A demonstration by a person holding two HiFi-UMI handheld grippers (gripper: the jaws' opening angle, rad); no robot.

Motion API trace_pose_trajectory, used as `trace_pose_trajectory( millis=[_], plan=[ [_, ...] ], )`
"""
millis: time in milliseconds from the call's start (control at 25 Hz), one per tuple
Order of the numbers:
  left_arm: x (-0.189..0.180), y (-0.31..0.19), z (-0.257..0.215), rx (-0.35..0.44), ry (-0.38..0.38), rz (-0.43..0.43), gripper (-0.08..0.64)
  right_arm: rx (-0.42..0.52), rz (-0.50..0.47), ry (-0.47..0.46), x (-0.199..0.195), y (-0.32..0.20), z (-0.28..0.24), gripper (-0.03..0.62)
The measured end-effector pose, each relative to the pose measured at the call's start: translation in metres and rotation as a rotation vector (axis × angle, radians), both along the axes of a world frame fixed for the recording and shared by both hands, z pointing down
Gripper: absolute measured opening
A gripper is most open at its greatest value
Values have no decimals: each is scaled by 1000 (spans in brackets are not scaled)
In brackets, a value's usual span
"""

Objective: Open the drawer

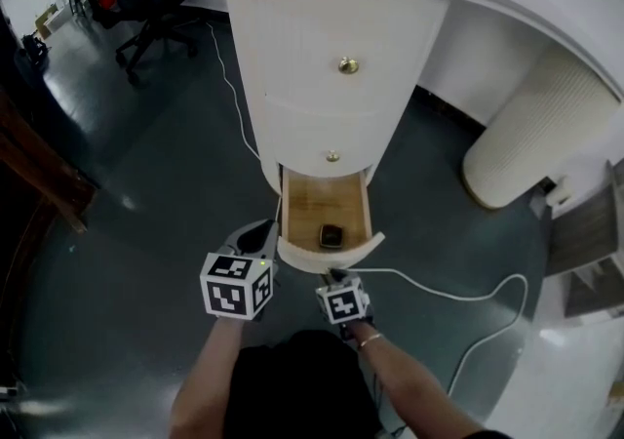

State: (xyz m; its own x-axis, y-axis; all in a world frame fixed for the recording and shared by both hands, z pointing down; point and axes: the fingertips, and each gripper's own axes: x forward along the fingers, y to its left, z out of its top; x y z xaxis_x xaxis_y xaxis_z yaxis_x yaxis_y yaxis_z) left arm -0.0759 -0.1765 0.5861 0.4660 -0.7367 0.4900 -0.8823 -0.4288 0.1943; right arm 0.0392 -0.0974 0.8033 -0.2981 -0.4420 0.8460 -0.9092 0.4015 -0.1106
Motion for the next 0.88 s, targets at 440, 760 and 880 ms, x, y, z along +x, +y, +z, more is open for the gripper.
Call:
trace_pose_trajectory(
  millis=[440,760,880],
  plan=[
    [1,2,-1,-1,-10,14,2,-38,-19,-25,-1,28,3,95],
    [3,5,1,-10,-17,24,2,-110,3,-30,1,36,1,97],
    [4,6,1,-11,-20,27,3,-122,17,-22,5,42,-4,97]
  ],
)
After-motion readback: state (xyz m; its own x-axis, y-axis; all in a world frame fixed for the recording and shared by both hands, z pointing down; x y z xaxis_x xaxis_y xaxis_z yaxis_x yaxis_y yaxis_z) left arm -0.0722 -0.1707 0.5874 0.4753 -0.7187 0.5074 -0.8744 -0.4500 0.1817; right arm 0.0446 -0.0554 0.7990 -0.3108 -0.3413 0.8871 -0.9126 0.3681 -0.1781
